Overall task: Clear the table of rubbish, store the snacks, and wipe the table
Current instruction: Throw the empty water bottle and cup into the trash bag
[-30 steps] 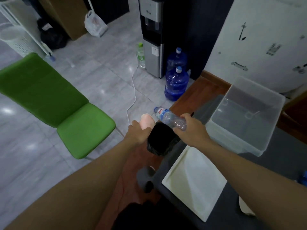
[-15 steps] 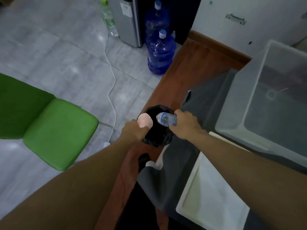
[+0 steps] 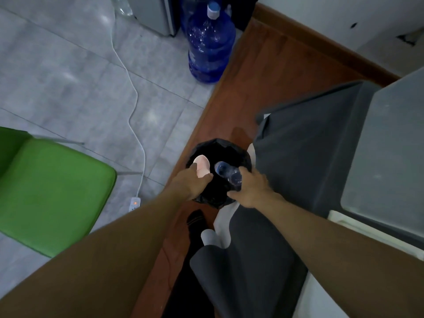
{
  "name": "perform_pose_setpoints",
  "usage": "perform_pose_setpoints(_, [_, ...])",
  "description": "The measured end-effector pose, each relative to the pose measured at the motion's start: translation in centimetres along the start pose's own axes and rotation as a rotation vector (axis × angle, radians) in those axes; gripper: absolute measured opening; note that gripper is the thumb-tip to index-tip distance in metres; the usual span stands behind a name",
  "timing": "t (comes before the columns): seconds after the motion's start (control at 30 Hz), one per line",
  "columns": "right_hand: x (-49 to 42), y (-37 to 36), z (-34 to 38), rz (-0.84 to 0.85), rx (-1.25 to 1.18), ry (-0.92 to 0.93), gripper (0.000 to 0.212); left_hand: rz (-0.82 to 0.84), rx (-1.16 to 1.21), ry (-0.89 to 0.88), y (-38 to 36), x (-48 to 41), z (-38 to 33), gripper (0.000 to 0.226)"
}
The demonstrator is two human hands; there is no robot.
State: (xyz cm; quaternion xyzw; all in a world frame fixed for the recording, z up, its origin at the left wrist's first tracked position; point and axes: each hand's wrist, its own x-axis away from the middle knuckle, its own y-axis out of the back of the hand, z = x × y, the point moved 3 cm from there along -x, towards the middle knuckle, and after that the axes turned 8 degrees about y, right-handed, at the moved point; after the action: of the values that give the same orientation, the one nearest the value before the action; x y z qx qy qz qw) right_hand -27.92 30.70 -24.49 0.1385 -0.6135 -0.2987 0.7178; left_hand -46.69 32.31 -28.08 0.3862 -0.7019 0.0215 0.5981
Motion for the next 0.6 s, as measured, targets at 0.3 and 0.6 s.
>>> perform_pose_setpoints(0.3, [0.0,2.0,0.8,0.006,-0.019,0.065,0.075,0.016,-0.195,-0.110,2.7,1.3,-0.2,0.084])
perform_pose_setpoints(0.6, [4.2,8.0,2.5,-0.192,0.046,0.148,0.069,-0.171,-0.387,-0.184,7.5,7.0,-4.3,0.064])
